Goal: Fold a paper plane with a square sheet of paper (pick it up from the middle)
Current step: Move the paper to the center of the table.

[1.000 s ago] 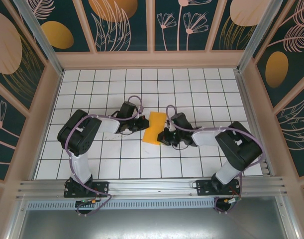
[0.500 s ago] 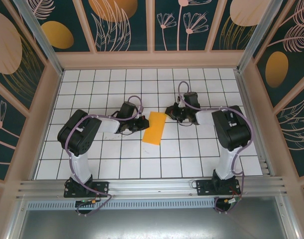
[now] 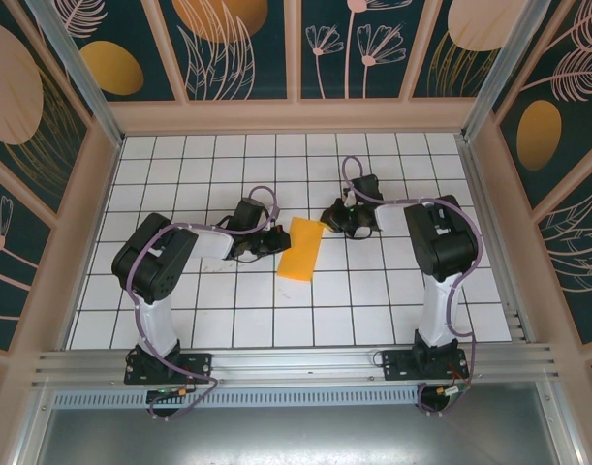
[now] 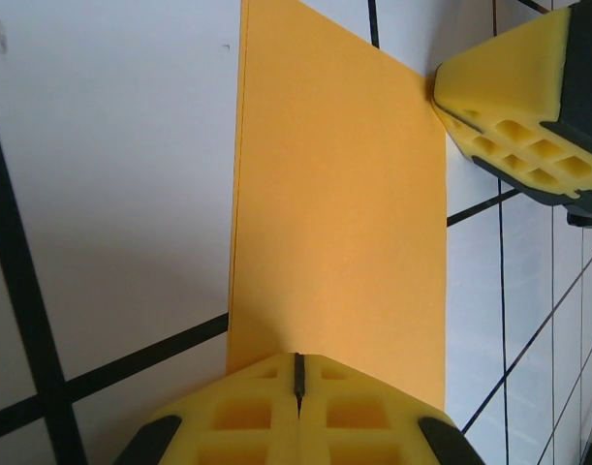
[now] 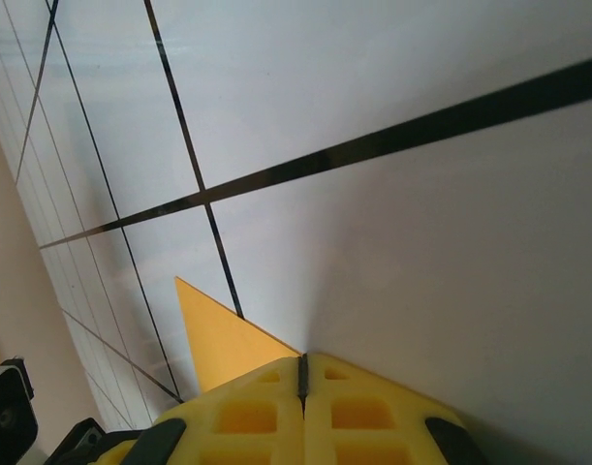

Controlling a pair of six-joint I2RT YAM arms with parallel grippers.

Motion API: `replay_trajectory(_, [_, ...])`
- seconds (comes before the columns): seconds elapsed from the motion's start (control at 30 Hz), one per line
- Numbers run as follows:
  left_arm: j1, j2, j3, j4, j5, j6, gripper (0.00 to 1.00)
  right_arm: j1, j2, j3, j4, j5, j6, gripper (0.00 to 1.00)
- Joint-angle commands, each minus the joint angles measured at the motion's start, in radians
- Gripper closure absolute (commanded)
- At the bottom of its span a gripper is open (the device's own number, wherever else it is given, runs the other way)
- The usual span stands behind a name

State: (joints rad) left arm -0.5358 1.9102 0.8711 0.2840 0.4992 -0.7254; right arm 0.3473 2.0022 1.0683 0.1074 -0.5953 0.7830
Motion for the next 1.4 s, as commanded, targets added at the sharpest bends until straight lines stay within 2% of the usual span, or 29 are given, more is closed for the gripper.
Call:
replay_trajectory(0.0, [-0.007,0.043,-0.041,-0.143,-0.019,0.019,1.0,-0.004,0.012,0.039,-0.051,-0.007,-0.033,0.94])
replay_trajectory(0.2, [-0.006,-0.021,-0.078,-0.088,0.038,-0.03,1.0,-0.001,-0.102,0.006,-0.012,0.001,-0.048,0.9])
replay_trajectory(0.33, [-0.007,-0.077,-0.118,-0.049,0.047,-0.076,1.0,0.026,-0.205,-0.044,-0.07,0.1,-0.085,0.87])
replay_trajectory(0.47, [-0.006,-0.138,-0.167,0.019,0.065,-0.129,0.99,0.072,-0.293,-0.139,-0.046,0.116,-0.081,0.83])
replay_trajectory(0.57, [-0.006,-0.185,-0.177,0.045,0.065,-0.131,0.87,0.12,-0.344,-0.205,-0.055,0.206,-0.064,0.8])
replay_trajectory(0.63, [-0.006,-0.225,-0.179,0.043,0.05,-0.127,0.77,0.145,-0.368,-0.247,-0.043,0.212,-0.047,0.79])
replay_trajectory(0.7, [-0.006,-0.258,-0.185,0.035,0.019,-0.119,0.75,0.176,-0.389,-0.285,-0.017,0.215,-0.027,0.76])
replay_trajectory(0.87, [-0.006,-0.356,-0.235,-0.01,-0.129,-0.134,0.62,0.244,-0.421,-0.353,0.007,0.236,0.002,0.72])
replay_trajectory(0.97, [-0.005,-0.406,-0.27,-0.012,-0.197,-0.148,0.56,0.261,-0.415,-0.378,0.052,0.19,0.024,0.76])
replay_trajectory(1.1, [-0.004,-0.425,-0.27,-0.023,-0.219,-0.148,0.53,0.28,-0.404,-0.389,0.099,0.153,0.047,0.78])
replay_trajectory(1.37, [-0.004,-0.393,-0.269,0.006,-0.17,-0.158,0.49,0.289,-0.383,-0.419,0.144,0.15,0.074,0.77])
